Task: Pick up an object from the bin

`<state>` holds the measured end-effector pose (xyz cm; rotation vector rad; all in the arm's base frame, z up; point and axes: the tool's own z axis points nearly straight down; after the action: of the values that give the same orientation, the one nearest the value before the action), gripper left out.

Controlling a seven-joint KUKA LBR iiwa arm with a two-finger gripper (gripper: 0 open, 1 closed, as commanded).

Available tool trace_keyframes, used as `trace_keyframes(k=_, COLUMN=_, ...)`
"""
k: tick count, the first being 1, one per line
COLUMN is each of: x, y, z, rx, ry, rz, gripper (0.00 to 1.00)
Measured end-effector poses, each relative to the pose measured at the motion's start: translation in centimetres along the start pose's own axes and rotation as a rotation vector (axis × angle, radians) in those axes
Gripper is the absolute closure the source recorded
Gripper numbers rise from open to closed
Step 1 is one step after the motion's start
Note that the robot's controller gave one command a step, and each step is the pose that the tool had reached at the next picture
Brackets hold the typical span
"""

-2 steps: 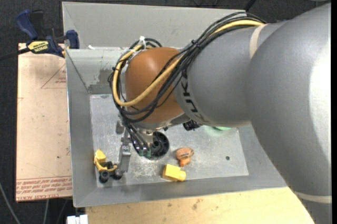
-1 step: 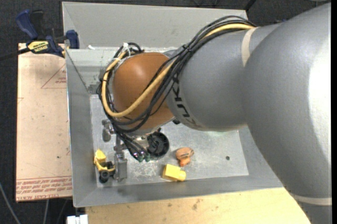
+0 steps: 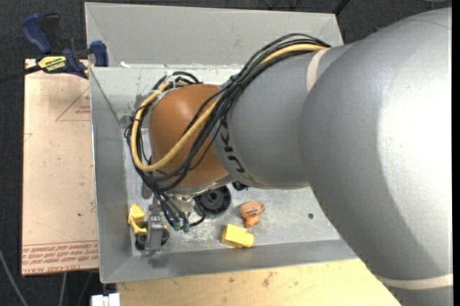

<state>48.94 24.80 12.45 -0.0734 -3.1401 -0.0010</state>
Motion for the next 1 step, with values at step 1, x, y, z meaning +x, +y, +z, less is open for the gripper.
trace_keyframes(k=1, x=0.54, y=0.38, z=3.51, rx=0.0, ry=-0.002, rz=-0.041, gripper=0.0)
